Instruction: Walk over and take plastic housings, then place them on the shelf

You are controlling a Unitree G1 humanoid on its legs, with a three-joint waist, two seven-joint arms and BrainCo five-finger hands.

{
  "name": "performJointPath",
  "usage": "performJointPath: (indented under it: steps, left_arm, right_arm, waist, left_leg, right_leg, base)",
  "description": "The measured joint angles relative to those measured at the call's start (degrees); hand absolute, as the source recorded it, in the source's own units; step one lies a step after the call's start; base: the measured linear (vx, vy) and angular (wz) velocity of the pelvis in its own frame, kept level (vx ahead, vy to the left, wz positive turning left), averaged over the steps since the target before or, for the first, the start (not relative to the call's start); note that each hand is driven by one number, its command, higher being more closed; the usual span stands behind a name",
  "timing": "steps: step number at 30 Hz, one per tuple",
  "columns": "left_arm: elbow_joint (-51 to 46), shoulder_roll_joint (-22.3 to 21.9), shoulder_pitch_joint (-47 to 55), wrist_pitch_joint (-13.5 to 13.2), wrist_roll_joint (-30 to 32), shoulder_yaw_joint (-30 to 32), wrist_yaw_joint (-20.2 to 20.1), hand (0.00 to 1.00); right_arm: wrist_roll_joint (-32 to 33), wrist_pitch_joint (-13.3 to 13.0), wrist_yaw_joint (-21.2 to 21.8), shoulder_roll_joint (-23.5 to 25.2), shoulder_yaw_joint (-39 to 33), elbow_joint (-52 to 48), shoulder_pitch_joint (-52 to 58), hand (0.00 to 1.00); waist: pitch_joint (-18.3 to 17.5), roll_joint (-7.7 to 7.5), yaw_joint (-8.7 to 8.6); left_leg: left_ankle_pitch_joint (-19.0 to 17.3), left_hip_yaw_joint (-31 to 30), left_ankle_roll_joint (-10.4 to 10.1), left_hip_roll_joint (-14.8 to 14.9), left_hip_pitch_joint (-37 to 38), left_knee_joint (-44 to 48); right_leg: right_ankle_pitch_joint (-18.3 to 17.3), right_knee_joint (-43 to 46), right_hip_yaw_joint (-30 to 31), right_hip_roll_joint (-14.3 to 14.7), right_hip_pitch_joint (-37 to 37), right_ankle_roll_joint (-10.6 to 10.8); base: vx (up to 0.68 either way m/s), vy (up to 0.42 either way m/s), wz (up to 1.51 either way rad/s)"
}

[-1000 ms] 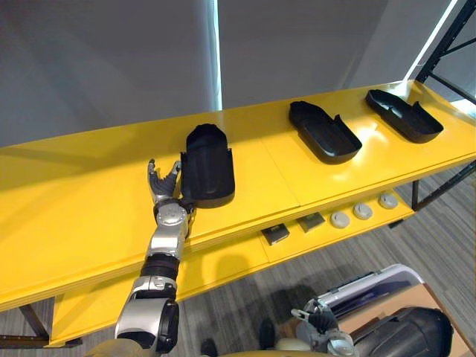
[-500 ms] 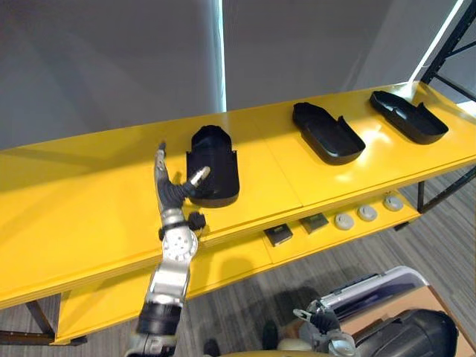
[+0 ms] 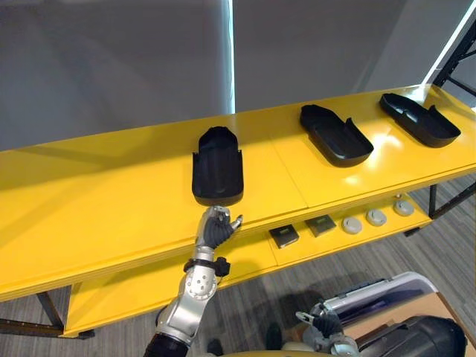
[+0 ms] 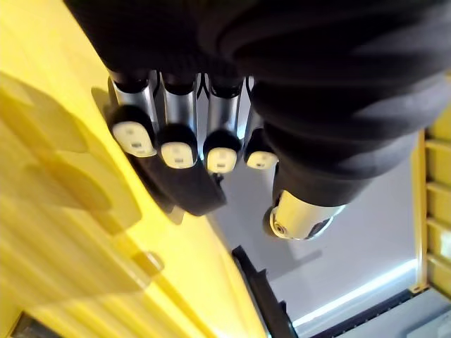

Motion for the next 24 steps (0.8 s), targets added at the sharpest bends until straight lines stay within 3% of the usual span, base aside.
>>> performJointPath:
  steps: [4,24]
  left_arm:
    - [2.61,0.16,-2.99,1.63,-0.02,0.13,0.14,1.0]
    - [11.98,0.42,-15.22,5.97,0.54,4.25,1.52,1.0]
  right_arm:
    - [0.0,0.06,0.0,0.07,0.24,0.02,-0.46,0.0]
    - [-0.32,-0.16,0.09,0.1,0.43,-0.35,-0.97,0.0]
  waist:
    - [-0.05,0.02,-1.23]
    - [-0.03,0.04,-2.93]
  left_leg:
    - [0.0,0.38,0.06,0.01,0.11,0.01]
    - [-0.57,2.96,0.13,0.11,-0.27,0.01]
  right_leg:
    - [0.22,-0.01,0.49,0.06,-0.07,-0.3]
    - [0.3,-0.04,2.7,0.32,-1.99,-0.13]
  base:
    - [0.0,0.006,-0.06]
    - [-0.01,0.004,-0.06]
